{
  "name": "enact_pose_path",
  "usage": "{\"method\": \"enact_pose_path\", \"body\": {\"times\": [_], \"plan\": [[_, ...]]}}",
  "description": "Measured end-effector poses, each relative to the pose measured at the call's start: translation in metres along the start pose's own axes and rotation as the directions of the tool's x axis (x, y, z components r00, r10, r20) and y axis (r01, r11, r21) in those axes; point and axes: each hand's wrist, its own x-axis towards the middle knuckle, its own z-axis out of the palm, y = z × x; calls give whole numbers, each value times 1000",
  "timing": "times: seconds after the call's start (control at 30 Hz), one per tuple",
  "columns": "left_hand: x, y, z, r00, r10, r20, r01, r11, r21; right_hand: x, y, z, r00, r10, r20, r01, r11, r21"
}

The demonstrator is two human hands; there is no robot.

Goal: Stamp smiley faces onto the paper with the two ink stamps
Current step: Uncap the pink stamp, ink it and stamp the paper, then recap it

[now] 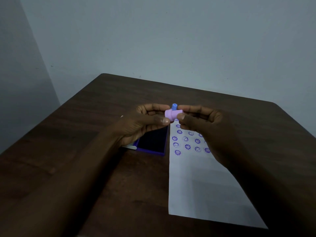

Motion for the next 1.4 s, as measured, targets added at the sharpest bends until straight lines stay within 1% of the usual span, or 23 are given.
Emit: {"method": "enact_pose_path", "body": {"times": [0.13,0.33,0.53,0.73,0.93,1.0,1.07,1.13,1.2,1.4], "plan": [[-1,-1,-1,1000,14,-17,-13,999,34,-2,0,1,1000,10,3,-9,999,-34],[0,-2,-4,999,27,-31,-24,994,107,-4,4,3,1000,-11,-24,7,986,-167],[0,-2,-6,999,21,-26,-17,991,132,-3,6,4,999,-25,-35,15,965,-264],[2,-4,-5,999,32,-44,-25,989,145,-2,5,3,999,14,-34,-21,971,-237],[1,0,-1,998,61,-21,-57,986,154,10,-1,-3,999,44,-23,-47,992,-121],[1,2,-2,996,71,-55,-60,981,184,19,-7,-10,999,23,-40,-28,993,-112],[1,5,-4,985,92,-148,-52,965,258,31,-14,-19,997,-1,-79,-9,992,-124],[1,8,-9,966,100,-238,-26,955,296,45,-19,-29,992,-49,-114,27,981,-191],[2,9,-15,949,92,-303,0,957,292,60,-20,-38,990,-81,-112,44,953,-301],[3,10,-22,927,55,-371,60,955,291,97,2,-41,991,-109,-73,46,811,-584]]}}
